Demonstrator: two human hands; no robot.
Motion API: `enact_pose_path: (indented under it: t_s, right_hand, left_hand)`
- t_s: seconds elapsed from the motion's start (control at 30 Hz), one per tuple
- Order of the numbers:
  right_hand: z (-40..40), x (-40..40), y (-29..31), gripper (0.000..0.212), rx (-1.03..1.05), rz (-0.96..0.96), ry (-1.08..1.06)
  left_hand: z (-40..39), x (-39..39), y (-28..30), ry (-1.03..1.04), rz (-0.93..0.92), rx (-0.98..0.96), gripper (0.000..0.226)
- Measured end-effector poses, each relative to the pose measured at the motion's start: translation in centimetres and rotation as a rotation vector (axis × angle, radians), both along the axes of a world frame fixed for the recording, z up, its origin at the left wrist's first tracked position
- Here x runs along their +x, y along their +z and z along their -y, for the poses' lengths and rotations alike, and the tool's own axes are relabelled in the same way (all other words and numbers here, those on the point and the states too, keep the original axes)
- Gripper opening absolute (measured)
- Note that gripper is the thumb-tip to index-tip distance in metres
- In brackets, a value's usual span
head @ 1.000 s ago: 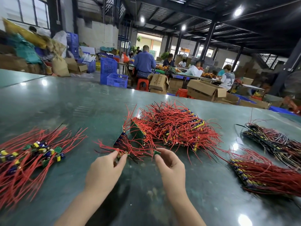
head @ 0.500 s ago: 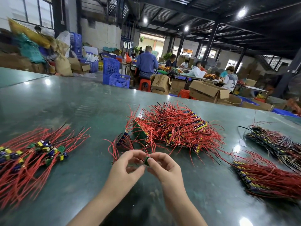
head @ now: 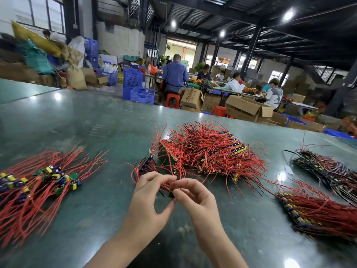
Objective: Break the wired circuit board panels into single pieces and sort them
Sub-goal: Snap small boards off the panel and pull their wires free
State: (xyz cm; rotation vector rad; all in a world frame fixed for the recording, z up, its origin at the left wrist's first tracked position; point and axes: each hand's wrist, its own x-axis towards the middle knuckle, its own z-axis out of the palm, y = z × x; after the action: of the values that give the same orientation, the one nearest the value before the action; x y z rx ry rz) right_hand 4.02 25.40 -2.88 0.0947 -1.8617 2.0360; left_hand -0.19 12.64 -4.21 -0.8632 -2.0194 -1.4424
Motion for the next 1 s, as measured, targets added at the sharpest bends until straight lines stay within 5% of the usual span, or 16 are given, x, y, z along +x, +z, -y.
enact_pose_path:
  t_s: [0.13, 0.3, 0.67, 1.0]
  right_hand:
    - [0.0, 0.0, 0.0, 0.026, 0.003, -0.035, -0.019]
    - [0.6, 0.0, -0.5, 0.031, 0.009, -0.044, -0.103]
    - [0.9, 0.4, 0.1, 0.042, -0.074, -0.081, -0.034]
    - [0.7, 0.3, 0.4, 0.029, 0.082, -0.109, -0.085]
  left_hand:
    - [0.0, 0.6, -0.1, -0.156, 0.063, -0.013, 0.073]
    - [-0.1, 0.5, -0.7, -0.146, 0.146, 0.03, 0.074]
    - [0.3, 0.0, -0.7, -0.045, 0.09, -0.118, 0.031]
    - [1.4, -1.2, 0.4, 0.163, -0.354, -0.407, 0.03]
